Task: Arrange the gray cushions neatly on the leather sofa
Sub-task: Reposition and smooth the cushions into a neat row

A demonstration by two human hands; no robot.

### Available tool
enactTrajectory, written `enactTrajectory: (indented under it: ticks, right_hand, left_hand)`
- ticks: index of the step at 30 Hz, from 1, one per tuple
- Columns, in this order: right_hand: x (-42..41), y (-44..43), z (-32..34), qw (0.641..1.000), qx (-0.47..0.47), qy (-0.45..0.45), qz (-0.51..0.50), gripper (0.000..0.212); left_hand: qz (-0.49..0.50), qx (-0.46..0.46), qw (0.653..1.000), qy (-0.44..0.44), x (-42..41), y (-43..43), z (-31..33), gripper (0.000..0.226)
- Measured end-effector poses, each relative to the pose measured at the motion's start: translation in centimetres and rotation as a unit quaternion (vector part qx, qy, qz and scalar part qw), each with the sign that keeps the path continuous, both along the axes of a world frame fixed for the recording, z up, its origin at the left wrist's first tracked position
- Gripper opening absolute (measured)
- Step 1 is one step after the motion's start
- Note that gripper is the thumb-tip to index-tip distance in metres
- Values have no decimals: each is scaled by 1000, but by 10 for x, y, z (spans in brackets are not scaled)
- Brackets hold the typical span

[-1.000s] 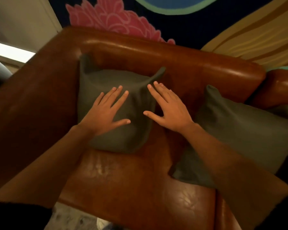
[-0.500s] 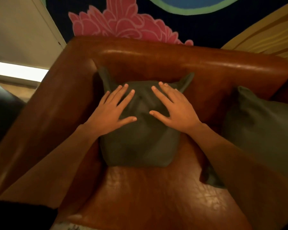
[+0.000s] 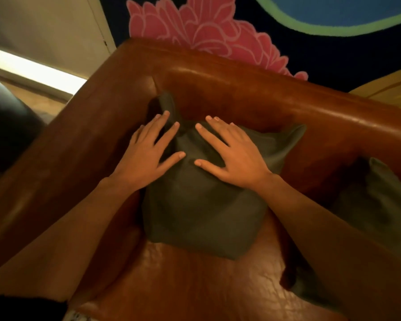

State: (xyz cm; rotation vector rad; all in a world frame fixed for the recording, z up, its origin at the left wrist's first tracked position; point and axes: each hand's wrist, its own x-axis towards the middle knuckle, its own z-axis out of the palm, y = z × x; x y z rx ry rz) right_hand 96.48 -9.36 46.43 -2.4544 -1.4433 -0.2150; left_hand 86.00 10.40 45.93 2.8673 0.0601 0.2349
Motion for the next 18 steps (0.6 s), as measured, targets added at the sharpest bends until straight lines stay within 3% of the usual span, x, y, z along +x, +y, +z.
enactTrajectory:
  ticks: [8, 18]
  right_hand:
    - [-7, -17, -6, 995, -25, -28, -93, 63]
    - [-31, -82, -18, 972, -31, -40, -230, 54]
  left_hand:
    - [-134, 55, 990, 1, 23, -7, 10, 66]
    - [-305, 85, 949, -13, 55, -69, 12, 67]
